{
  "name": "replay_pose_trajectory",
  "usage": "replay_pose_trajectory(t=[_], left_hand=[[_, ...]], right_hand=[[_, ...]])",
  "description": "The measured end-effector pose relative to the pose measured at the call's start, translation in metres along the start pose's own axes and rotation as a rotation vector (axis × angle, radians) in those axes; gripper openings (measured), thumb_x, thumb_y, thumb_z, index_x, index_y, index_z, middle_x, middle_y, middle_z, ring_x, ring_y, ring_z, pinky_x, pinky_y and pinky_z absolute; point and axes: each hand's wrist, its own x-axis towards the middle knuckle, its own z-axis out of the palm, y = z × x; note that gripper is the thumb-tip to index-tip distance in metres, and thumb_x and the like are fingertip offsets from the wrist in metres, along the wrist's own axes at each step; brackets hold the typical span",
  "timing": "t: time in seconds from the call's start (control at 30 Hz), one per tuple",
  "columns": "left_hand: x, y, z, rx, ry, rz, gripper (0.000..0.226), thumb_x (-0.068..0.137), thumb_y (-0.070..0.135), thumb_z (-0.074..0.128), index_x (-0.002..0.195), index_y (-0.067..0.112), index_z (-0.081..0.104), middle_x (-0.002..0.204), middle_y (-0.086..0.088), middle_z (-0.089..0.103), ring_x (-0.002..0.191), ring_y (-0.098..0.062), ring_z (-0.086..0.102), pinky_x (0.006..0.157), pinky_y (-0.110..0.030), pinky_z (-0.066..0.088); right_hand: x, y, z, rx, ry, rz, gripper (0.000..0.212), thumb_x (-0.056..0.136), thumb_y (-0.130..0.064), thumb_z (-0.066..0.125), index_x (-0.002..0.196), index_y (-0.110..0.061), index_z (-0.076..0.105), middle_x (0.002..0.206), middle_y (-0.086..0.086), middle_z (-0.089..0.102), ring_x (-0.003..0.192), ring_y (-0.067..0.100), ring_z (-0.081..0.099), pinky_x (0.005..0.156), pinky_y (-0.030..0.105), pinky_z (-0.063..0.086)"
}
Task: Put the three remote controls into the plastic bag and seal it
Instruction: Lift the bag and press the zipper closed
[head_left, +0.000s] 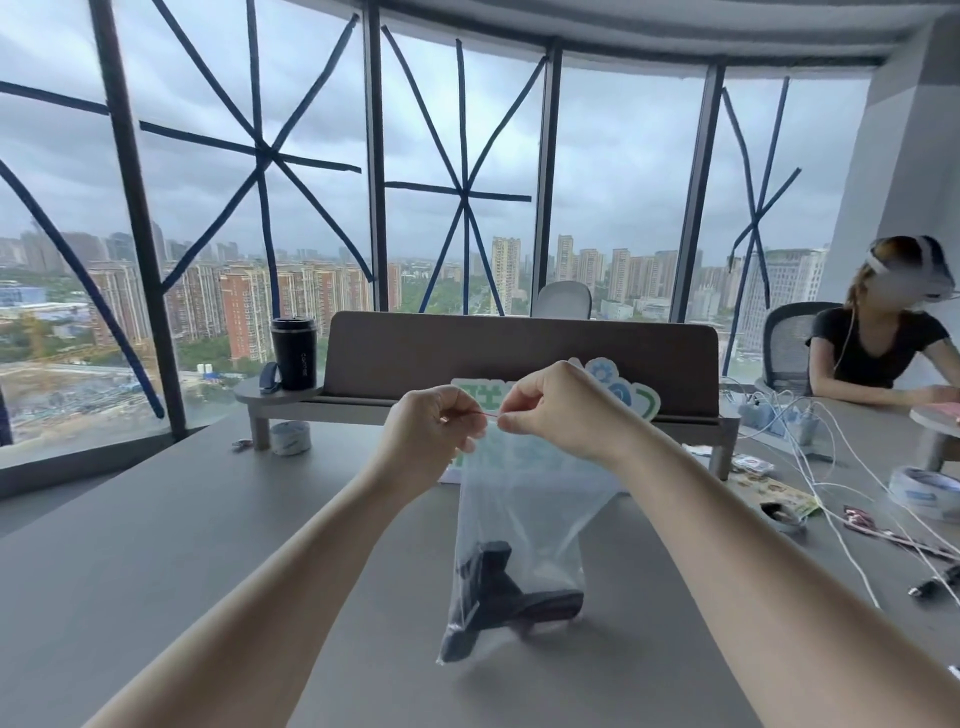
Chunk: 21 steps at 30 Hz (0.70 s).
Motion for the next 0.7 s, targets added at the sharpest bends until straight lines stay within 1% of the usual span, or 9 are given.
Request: replay_pose_trajectory(t=[0.1, 0.17, 0.27, 0.37, 0.4, 0.47, 0.53, 0.63, 0.7], left_hand=[[0.001, 0.004, -0.002, 0.007, -0.024, 0.001, 0.013, 0.079, 0.003, 0.067, 0.069, 0.012, 0.068, 0.066, -0.004, 0.068, 0.057, -0.017, 0.059, 0.060, -0.033, 0.049], [0.001, 0.006, -0.004, 0.012, -0.036, 0.002, 0.006, 0.079, 0.004, 0.068, 0.074, 0.007, 0.068, 0.066, -0.004, 0.067, 0.057, -0.017, 0.058, 0.061, -0.033, 0.050], [0.002, 0.012, -0.008, 0.032, -0.043, 0.007, 0.006, 0.079, 0.004, 0.066, 0.074, 0.006, 0.068, 0.065, -0.001, 0.067, 0.054, -0.012, 0.057, 0.061, -0.033, 0.052], [0.004, 0.017, -0.013, 0.036, -0.029, 0.011, 0.009, 0.080, 0.003, 0.064, 0.072, 0.006, 0.068, 0.058, 0.005, 0.065, 0.051, -0.007, 0.056, 0.061, -0.033, 0.054], [0.005, 0.018, -0.015, 0.035, -0.022, 0.011, 0.010, 0.080, 0.003, 0.064, 0.071, 0.007, 0.068, 0.057, 0.006, 0.065, 0.050, -0.007, 0.056, 0.060, -0.033, 0.054], [0.005, 0.018, -0.020, 0.040, -0.013, 0.013, 0.011, 0.081, 0.004, 0.064, 0.071, 0.007, 0.069, 0.058, 0.005, 0.065, 0.050, -0.008, 0.056, 0.059, -0.033, 0.054], [0.004, 0.019, -0.023, 0.022, -0.008, 0.009, 0.010, 0.081, 0.003, 0.065, 0.072, 0.006, 0.069, 0.060, 0.003, 0.066, 0.051, -0.009, 0.056, 0.058, -0.033, 0.053], [0.003, 0.019, -0.027, -0.020, -0.007, -0.002, 0.007, 0.080, 0.003, 0.067, 0.074, 0.003, 0.069, 0.058, 0.003, 0.066, 0.051, -0.011, 0.056, 0.057, -0.032, 0.052], [0.002, 0.020, -0.029, -0.027, -0.014, -0.007, 0.007, 0.080, 0.004, 0.067, 0.074, 0.003, 0.070, 0.057, 0.003, 0.066, 0.051, -0.011, 0.056, 0.057, -0.032, 0.053]], right_hand=[[0.002, -0.006, -0.004, 0.004, -0.066, -0.011, 0.007, 0.080, -0.025, 0.077, 0.077, -0.019, 0.079, 0.071, -0.007, 0.070, 0.070, 0.007, 0.060, 0.076, 0.034, 0.054], [0.003, -0.010, -0.007, 0.004, -0.101, -0.015, 0.007, 0.080, -0.024, 0.077, 0.076, -0.019, 0.078, 0.067, -0.010, 0.066, 0.069, 0.006, 0.059, 0.076, 0.031, 0.052], [0.005, -0.017, -0.010, -0.017, -0.121, -0.025, 0.008, 0.082, -0.021, 0.074, 0.077, -0.015, 0.077, 0.061, -0.011, 0.060, 0.062, 0.005, 0.053, 0.068, 0.026, 0.047], [0.004, -0.024, -0.011, -0.049, -0.091, -0.079, 0.011, 0.084, -0.019, 0.070, 0.076, -0.014, 0.075, 0.057, -0.011, 0.055, 0.054, 0.003, 0.047, 0.058, 0.023, 0.042], [0.004, -0.025, -0.010, -0.062, -0.073, -0.099, 0.011, 0.085, -0.020, 0.070, 0.075, -0.016, 0.074, 0.057, -0.012, 0.056, 0.054, 0.002, 0.048, 0.059, 0.023, 0.043], [0.005, -0.026, -0.009, -0.081, -0.015, -0.129, 0.011, 0.084, -0.024, 0.071, 0.073, -0.025, 0.074, 0.057, -0.014, 0.059, 0.059, 0.001, 0.052, 0.065, 0.028, 0.048], [0.006, -0.025, -0.006, -0.080, 0.033, -0.137, 0.008, 0.082, -0.028, 0.073, 0.074, -0.026, 0.076, 0.055, -0.017, 0.061, 0.061, 0.000, 0.055, 0.069, 0.030, 0.050], [0.006, -0.025, -0.002, -0.070, 0.049, -0.149, 0.007, 0.081, -0.029, 0.073, 0.077, -0.026, 0.078, 0.049, -0.031, 0.058, 0.054, -0.007, 0.053, 0.064, 0.027, 0.046], [0.006, -0.026, 0.001, -0.062, 0.061, -0.158, 0.007, 0.081, -0.028, 0.073, 0.076, -0.027, 0.078, 0.049, -0.036, 0.056, 0.054, -0.012, 0.052, 0.063, 0.026, 0.042]])
